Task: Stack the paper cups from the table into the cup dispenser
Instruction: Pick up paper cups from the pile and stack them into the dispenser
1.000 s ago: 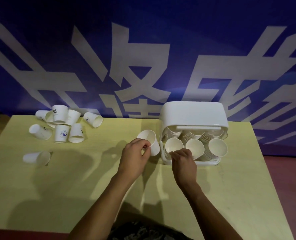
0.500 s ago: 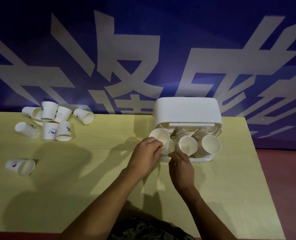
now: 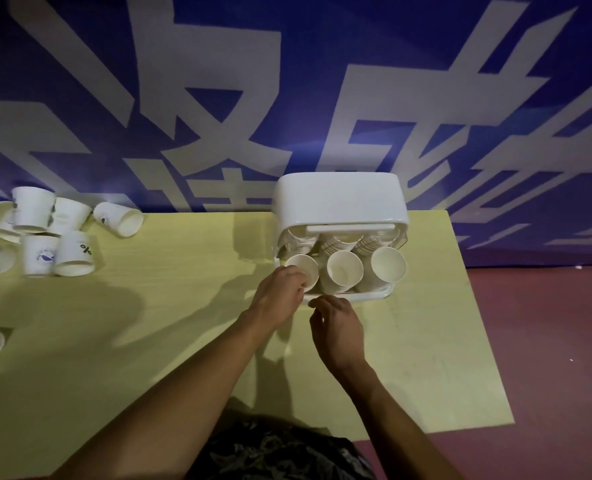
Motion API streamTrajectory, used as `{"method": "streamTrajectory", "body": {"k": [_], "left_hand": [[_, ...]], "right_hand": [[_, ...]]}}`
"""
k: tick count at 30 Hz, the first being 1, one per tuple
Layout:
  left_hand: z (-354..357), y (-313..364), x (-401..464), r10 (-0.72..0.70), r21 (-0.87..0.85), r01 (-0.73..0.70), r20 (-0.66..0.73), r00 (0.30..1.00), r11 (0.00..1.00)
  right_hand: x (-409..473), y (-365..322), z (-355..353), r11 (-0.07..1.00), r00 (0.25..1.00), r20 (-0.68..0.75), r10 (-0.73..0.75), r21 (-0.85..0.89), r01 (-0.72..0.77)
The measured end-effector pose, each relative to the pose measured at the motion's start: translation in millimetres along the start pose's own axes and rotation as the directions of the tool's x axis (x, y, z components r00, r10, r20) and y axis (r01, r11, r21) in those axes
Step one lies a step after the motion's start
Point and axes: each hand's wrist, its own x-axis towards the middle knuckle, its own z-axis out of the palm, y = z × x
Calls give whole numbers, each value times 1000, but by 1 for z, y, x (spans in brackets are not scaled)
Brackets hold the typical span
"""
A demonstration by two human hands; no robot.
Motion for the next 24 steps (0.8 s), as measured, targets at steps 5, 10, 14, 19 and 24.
{"method": "streamTrajectory", "body": {"k": [5,10,14,19,24], "left_hand": [[-22,-21,-31,-79,-68,69,-151,985,995],[-51,-86,-92,-265,-115,245,-225,938,963],[-79,-144,-142,-438,-138,416,-309,844,899],[-114,-215,-196,-614,-159,606,-392,686,779],[-146,-293,-239,-732,-264,698,-411,543,666]], "right_hand": [[0,-15,7,1000,999,24,-25,-9,25],[2,-58,31,995,989,112,-100,15,99],[2,-107,59,984,968,175,-180,44,175],[3,-175,94,966,937,238,-257,96,241],[7,-241,139,967,920,307,-244,153,205]]}}
